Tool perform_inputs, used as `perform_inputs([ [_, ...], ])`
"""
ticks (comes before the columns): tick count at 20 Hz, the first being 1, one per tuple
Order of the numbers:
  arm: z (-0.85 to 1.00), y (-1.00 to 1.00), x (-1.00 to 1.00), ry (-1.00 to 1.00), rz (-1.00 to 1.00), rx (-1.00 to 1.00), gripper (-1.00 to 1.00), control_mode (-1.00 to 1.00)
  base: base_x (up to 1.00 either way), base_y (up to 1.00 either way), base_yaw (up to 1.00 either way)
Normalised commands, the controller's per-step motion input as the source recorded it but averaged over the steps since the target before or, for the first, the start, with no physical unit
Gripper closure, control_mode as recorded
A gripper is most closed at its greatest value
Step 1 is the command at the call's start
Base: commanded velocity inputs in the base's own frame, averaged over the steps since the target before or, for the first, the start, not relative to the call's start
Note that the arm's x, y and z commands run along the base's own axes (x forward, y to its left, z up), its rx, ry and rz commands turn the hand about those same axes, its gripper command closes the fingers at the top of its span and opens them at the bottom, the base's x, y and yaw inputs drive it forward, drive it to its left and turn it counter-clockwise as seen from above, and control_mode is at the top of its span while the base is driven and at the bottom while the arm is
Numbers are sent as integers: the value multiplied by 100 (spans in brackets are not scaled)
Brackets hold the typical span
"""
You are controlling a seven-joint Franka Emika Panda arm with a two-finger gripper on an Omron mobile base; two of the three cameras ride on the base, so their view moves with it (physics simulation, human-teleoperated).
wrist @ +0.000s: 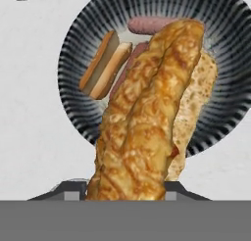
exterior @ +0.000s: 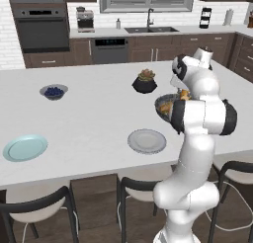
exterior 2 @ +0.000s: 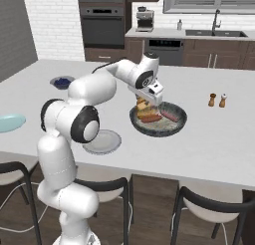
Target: Place one bun and one sausage from the bowl on each plate.
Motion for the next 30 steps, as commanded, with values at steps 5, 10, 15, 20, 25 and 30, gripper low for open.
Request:
perform_inputs([
  [5,24,37,-60,1,-8,0,100,-100,0,0,0],
  [10,0,42,-83,-3,0,0,100,-100,0,0,0],
  [15,0,54,-25,0,0,0,100,100,-8,40,0],
  [20,0,0,0,0,0,0,100,100,-24,100,0],
  [25,0,0,0,0,0,0,100,100,-27,100,0],
  [30,0,0,0,0,0,0,100,100,-15,100,0],
])
